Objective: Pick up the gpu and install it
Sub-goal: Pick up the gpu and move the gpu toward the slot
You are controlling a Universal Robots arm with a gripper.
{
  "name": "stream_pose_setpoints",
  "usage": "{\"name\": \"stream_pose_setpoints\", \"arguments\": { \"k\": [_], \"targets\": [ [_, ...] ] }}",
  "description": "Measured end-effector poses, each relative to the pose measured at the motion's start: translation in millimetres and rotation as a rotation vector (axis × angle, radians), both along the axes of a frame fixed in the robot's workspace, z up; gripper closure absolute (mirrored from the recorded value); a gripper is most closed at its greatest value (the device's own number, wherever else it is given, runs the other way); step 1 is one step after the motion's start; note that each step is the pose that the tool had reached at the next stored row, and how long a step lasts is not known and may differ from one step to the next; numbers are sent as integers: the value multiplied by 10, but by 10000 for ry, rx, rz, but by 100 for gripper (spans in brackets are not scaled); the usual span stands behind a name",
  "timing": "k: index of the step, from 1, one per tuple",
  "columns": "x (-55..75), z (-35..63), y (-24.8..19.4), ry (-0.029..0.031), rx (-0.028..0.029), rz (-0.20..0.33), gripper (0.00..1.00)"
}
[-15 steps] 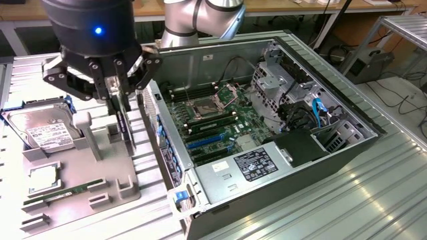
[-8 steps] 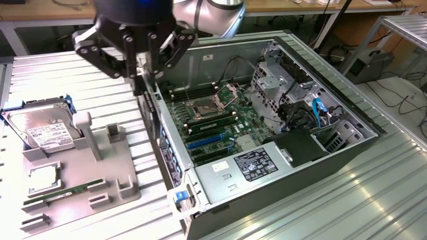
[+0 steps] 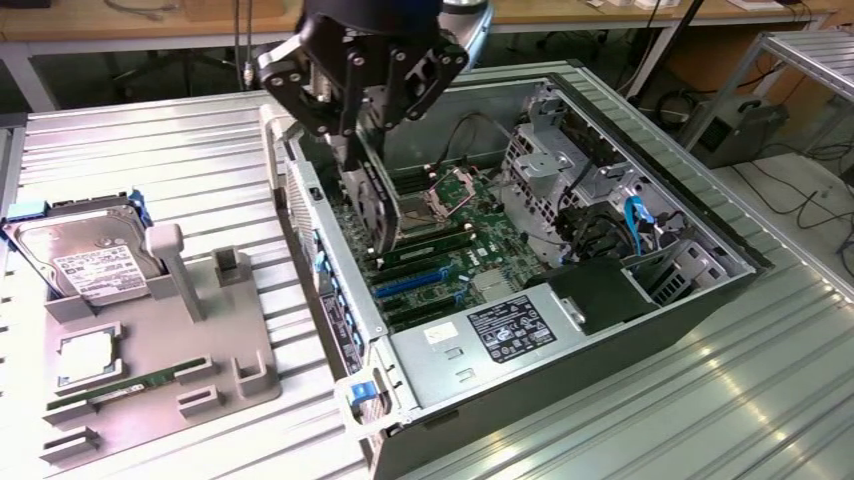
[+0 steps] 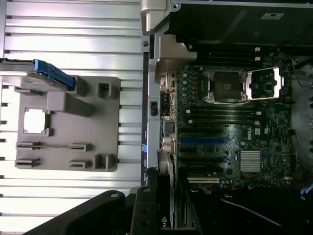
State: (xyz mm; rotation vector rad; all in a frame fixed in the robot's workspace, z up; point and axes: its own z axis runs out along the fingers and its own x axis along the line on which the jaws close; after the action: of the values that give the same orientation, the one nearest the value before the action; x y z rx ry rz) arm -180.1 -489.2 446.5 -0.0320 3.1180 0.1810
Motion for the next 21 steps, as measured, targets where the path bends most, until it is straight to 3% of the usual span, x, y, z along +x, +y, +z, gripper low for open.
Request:
{"name": "stream_pose_setpoints", "arguments": {
  "k": [7, 13, 21],
  "targets": [
    [367, -18, 0, 80, 0, 0, 74],
    [654, -104, 1, 176, -27, 2, 74],
    [1029, -248, 24, 215, -51, 1, 74]
  ]
}}
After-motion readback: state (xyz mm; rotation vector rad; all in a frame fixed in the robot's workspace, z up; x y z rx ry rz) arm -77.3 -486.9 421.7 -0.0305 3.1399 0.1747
